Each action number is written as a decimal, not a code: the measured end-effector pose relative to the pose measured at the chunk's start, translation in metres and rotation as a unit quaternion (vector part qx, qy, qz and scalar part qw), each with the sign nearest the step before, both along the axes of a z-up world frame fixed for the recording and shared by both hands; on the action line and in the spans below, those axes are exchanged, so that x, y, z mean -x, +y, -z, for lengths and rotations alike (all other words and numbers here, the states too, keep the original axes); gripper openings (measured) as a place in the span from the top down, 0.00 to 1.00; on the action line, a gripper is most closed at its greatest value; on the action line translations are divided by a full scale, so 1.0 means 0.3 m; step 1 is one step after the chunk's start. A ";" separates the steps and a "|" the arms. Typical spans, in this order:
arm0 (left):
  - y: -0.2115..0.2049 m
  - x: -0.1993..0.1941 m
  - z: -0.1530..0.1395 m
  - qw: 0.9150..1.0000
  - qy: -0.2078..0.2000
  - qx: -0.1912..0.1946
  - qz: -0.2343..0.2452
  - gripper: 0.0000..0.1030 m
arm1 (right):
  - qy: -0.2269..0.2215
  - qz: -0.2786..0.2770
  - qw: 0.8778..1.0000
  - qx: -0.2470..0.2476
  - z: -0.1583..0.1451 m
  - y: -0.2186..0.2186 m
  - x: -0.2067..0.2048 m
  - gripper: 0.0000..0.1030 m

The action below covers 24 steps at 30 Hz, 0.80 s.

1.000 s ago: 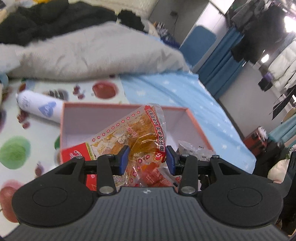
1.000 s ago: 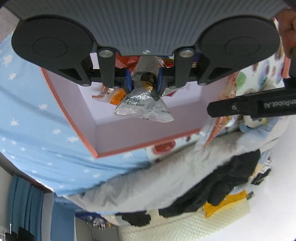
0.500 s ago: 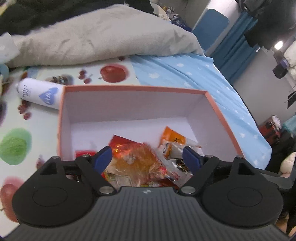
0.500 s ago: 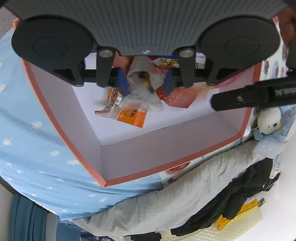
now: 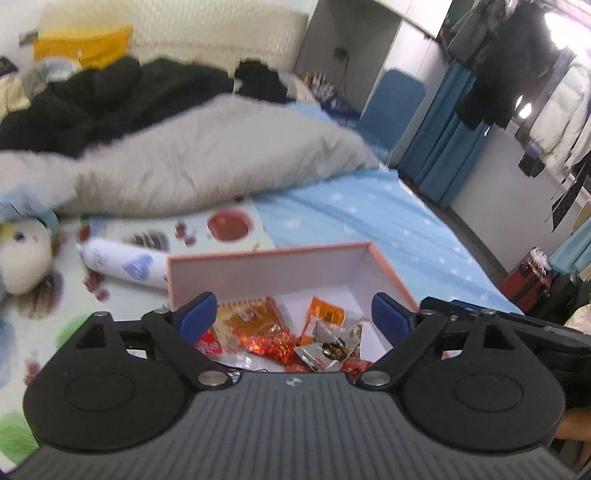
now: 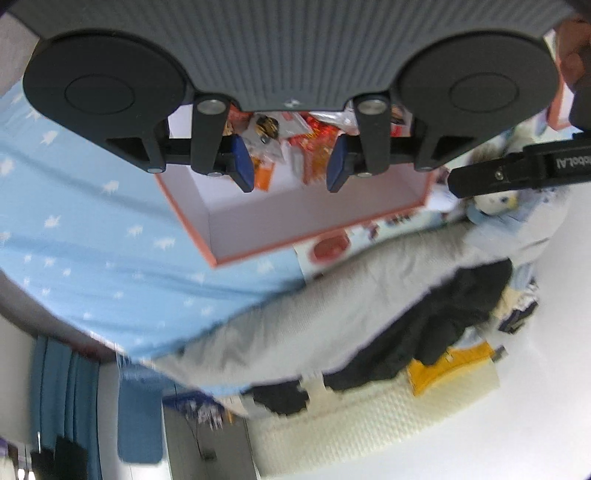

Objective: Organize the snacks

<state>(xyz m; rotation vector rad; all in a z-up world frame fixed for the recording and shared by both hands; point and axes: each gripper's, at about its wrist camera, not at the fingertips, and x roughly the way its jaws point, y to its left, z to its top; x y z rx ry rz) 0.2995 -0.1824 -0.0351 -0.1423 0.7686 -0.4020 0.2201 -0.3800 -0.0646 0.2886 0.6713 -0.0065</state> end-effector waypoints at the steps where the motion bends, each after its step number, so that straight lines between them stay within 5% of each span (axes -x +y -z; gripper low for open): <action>1: 0.016 0.030 -0.033 1.000 -0.011 0.001 0.000 0.03 | -0.011 0.000 1.000 0.001 -0.033 0.006 0.026 0.55; 11: 0.143 0.327 -0.251 0.996 -0.092 -0.020 -0.005 0.00 | -0.078 0.000 0.997 0.000 -0.235 0.070 0.269 0.55; 24: 0.212 0.612 -0.261 0.994 -0.103 -0.034 -0.011 0.00 | -0.085 -0.001 0.996 0.018 -0.224 0.152 0.520 0.55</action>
